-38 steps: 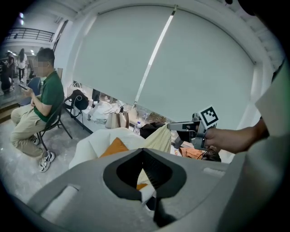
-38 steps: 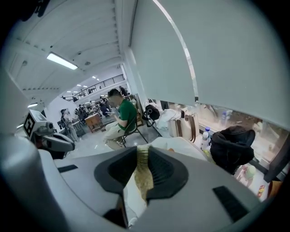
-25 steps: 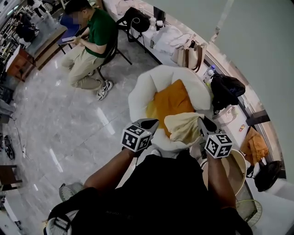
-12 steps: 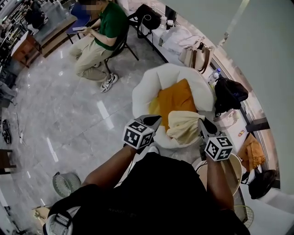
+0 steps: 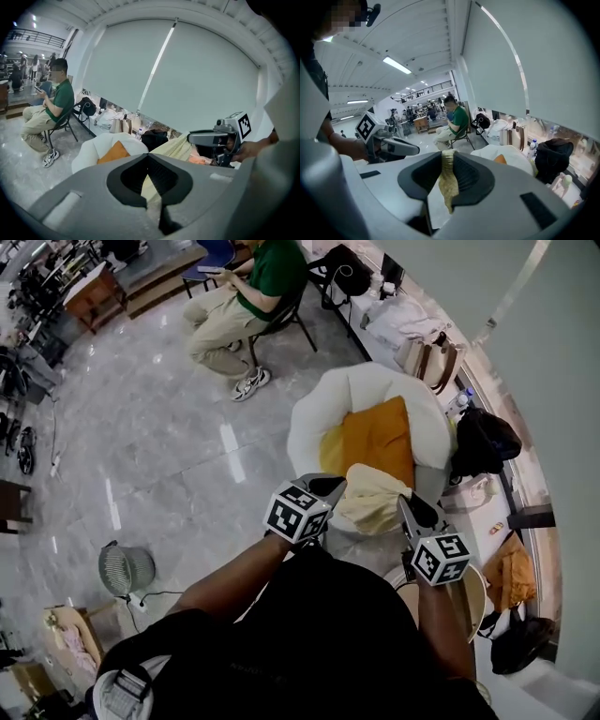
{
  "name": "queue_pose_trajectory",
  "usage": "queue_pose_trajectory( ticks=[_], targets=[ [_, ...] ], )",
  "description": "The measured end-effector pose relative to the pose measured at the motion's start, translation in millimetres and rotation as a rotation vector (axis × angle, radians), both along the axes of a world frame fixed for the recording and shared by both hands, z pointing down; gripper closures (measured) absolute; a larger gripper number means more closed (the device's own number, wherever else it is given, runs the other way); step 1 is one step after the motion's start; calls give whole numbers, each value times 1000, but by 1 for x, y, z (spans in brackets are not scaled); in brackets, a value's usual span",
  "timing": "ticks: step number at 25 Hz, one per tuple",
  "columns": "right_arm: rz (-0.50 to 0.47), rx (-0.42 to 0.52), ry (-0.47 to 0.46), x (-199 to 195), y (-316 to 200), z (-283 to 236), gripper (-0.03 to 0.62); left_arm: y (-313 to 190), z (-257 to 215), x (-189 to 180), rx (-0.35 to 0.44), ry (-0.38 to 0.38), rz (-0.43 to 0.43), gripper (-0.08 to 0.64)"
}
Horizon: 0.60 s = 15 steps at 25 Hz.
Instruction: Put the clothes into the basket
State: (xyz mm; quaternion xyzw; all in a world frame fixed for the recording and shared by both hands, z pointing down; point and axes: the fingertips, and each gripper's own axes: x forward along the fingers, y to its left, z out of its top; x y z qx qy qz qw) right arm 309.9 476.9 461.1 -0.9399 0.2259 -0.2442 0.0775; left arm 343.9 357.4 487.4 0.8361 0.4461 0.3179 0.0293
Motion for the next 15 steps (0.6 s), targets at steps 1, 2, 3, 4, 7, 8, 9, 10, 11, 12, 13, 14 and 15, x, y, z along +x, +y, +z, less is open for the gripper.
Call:
queue_pose_trajectory(
  ticks=[1, 2, 3, 4, 7, 8, 9, 10, 11, 12, 13, 14, 15],
  targets=[
    [-19, 2, -2, -9, -2, 1, 505, 1, 2, -13, 7, -4, -3, 558],
    [-39, 3, -3, -18, -3, 2, 505, 2, 3, -25, 15, -7, -8, 558],
    [-58, 4, -4, -28, -5, 4, 505, 1, 5, -37, 23, -11, -17, 558],
    [-76, 5, -5, -37, -6, 5, 505, 1, 6, -48, 29, -14, -29, 560],
    [-120, 18, -15, -65, -9, 13, 505, -5, 6, -79, 45, -16, -72, 558],
    [-135, 24, -21, -74, -10, 16, 505, -8, 6, -89, 51, -14, -89, 558],
    [-152, 28, -28, -82, -13, 20, 505, -12, 7, -99, 55, -13, -108, 558],
    [-175, 31, -36, -91, -17, 25, 505, -17, 8, -110, 57, -16, -131, 559],
    [-202, 32, -42, -99, -22, 29, 505, -22, 11, -121, 56, -22, -157, 560],
    [-231, 31, -47, -107, -27, 33, 505, -27, 14, -133, 56, -31, -183, 558],
    [-258, 31, -49, -113, -32, 36, 505, -32, 18, -144, 58, -41, -207, 559],
    [-282, 32, -50, -120, -37, 38, 505, -35, 22, -155, 63, -51, -227, 558],
    [-303, 34, -50, -125, -41, 40, 505, -39, 25, -165, 69, -59, -246, 558]
  ],
)
